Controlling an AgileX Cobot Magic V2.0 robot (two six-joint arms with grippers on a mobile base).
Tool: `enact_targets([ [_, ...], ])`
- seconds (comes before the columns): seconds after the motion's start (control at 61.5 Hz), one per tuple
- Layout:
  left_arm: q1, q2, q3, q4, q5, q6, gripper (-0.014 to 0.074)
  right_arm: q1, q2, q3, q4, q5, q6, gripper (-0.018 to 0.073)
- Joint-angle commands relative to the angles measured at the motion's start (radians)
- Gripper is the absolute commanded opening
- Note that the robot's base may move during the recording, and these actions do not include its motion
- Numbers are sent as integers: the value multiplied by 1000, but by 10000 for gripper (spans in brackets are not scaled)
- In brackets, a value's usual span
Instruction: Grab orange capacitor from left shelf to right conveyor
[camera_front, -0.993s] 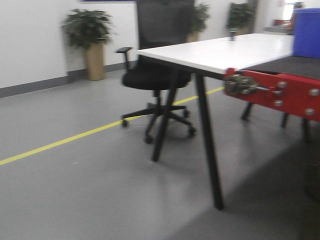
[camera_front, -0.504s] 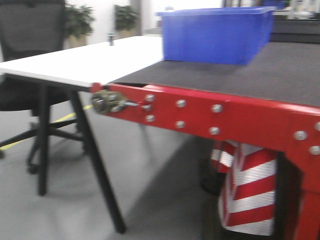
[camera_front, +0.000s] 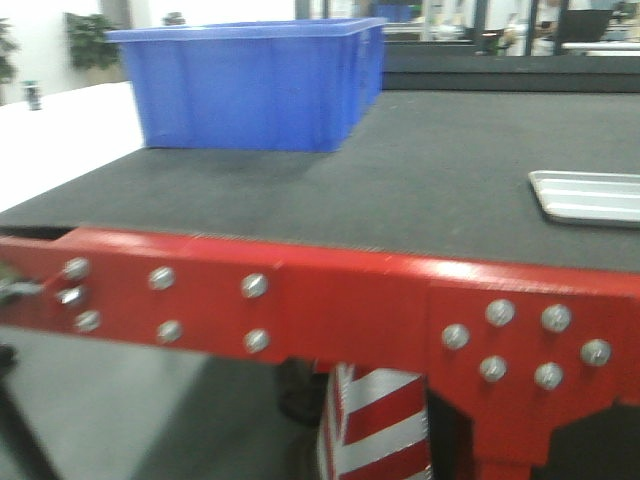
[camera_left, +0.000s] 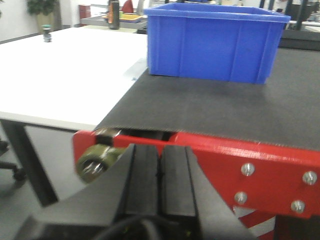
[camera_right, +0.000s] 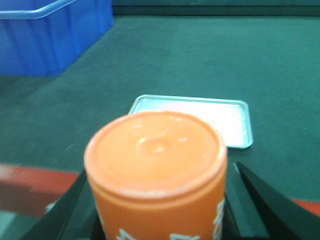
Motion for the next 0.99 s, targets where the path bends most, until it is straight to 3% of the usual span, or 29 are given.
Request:
enact_targets([
  [0.0, -7, -12, -5, -2, -92, -1, -127, -3, 17, -38, 0, -86, -5, 172],
  [0.391, 37, -12, -5, -2, -92, -1, -127, -3, 17, -38, 0, -86, -5, 172],
  [0.976, 36, -12, -5, -2, -92, -1, -127, -3, 17, -38, 0, -86, -5, 172],
])
